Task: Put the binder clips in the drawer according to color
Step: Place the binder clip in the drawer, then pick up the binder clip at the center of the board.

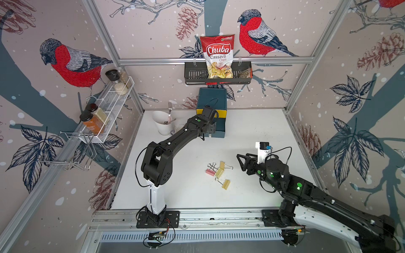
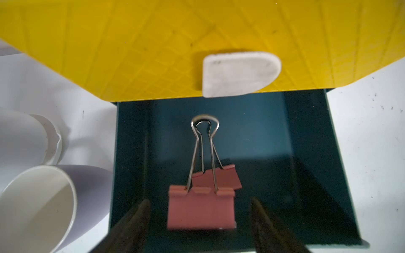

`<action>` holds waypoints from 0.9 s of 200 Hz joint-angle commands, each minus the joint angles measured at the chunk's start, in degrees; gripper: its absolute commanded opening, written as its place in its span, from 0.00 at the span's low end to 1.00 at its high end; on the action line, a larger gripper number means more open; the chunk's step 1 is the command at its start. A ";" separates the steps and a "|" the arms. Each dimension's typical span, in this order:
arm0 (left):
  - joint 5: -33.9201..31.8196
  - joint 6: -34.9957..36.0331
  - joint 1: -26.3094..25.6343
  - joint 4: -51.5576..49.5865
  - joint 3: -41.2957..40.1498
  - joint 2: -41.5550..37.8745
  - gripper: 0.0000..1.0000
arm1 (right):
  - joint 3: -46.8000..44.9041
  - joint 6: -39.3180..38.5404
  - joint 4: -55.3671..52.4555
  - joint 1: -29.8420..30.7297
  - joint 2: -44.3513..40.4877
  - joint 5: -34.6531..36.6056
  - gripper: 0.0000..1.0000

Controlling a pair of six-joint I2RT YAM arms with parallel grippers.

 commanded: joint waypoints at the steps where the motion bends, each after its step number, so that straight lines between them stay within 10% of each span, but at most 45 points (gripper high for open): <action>1: -1.20 -1.17 -0.59 -0.13 -0.65 -3.37 0.83 | -0.20 0.14 1.57 0.13 0.10 0.34 0.70; 108: 8.00 -9.39 -17.45 3.38 -37.64 -28.26 0.79 | -0.87 -0.20 0.74 0.13 -1.22 0.61 0.71; 180: 3.88 -10.90 -23.46 3.62 -47.37 -24.57 0.73 | -0.82 0.71 1.35 0.12 -1.62 -0.40 0.72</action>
